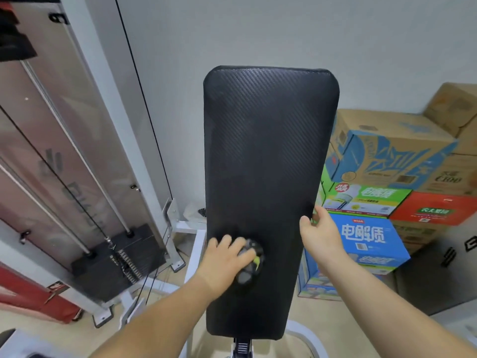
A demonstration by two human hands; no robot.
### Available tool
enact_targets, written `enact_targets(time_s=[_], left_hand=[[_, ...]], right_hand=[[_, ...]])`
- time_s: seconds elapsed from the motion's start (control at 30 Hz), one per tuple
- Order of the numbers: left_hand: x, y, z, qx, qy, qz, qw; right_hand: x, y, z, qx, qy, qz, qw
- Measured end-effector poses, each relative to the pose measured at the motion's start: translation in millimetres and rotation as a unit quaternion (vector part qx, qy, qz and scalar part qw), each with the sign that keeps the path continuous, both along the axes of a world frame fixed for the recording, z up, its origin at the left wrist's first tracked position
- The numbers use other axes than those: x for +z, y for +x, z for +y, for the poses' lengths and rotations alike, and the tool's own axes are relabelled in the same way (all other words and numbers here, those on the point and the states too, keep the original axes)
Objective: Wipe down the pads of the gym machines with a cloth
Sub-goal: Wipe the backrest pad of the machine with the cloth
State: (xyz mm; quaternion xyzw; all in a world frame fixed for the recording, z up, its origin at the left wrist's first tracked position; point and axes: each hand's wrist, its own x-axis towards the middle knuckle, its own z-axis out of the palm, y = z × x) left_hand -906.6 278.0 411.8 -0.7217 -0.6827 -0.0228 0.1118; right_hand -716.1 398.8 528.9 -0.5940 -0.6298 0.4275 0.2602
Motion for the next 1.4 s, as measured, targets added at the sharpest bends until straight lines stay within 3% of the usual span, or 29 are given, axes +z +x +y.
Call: enact_targets(time_s=[0.07, 0.2, 0.27, 0.4, 0.57, 0.7, 0.77, 0.83, 0.9, 1.0, 1.07, 1.2, 1.27, 1.4], left_hand=[[9.5, -6.5, -1.0, -0.011, -0.001, 0.017, 1.0], [119.6, -20.2, 68.6, 0.025, 0.237, 0.003, 0.971], [169.1, -11.7, 100.8, 0.059, 0.289, -0.034, 0.955], [168.2, 37.0, 125.8, 0.116, 0.242, -0.085, 0.96], [95.7, 65.4, 102.6, -0.001, 0.097, -0.007, 0.995], [63.5, 59.6, 58.6, -0.085, -0.064, 0.048, 0.993], [62.9, 35.2, 41.0, -0.061, -0.022, 0.012, 0.998], [87.4, -0.5, 34.4, 0.006, 0.096, -0.052, 0.994], [136.6, -34.5, 35.5, 0.086, 0.211, -0.186, 0.956], [215.4, -75.7, 39.4, 0.173, 0.312, -0.412, 0.838], [252.0, -95.7, 45.5, 0.174, 0.362, -0.484, 0.778], [281.9, -105.5, 79.6, 0.138, 0.319, -0.569, 0.745], [277.0, -93.4, 98.0, 0.139, 0.286, -0.611, 0.725], [251.7, -81.9, 104.9, 0.148, 0.337, -0.626, 0.688]], right_hand=[[2.6, 4.6, 3.2, -0.001, -0.021, 0.002, 1.0], [0.2, 12.8, 14.8, 0.008, -0.041, 0.016, 0.999], [-0.6, 17.3, 14.9, 0.013, -0.056, 0.031, 0.998], [1.0, 27.3, 13.0, 0.023, -0.072, 0.06, 0.995], [-7.5, 37.3, 15.3, -0.026, -0.06, 0.033, 0.997], [10.6, 35.6, 2.9, -0.011, 0.052, -0.049, 0.997], [34.3, 21.4, -0.7, 0.039, 0.158, -0.087, 0.983], [64.1, -4.5, 0.5, 0.102, 0.276, -0.101, 0.95], [100.6, -36.0, 2.3, 0.157, 0.364, -0.125, 0.91], [155.3, -90.0, 7.5, 0.192, 0.458, -0.165, 0.852], [183.2, -122.6, 18.5, 0.197, 0.509, -0.202, 0.813], [201.5, -161.8, 38.8, 0.191, 0.528, -0.307, 0.768], [190.8, -169.4, 40.1, 0.165, 0.546, -0.312, 0.76], [174.6, -174.6, 46.0, 0.144, 0.581, -0.293, 0.746]])
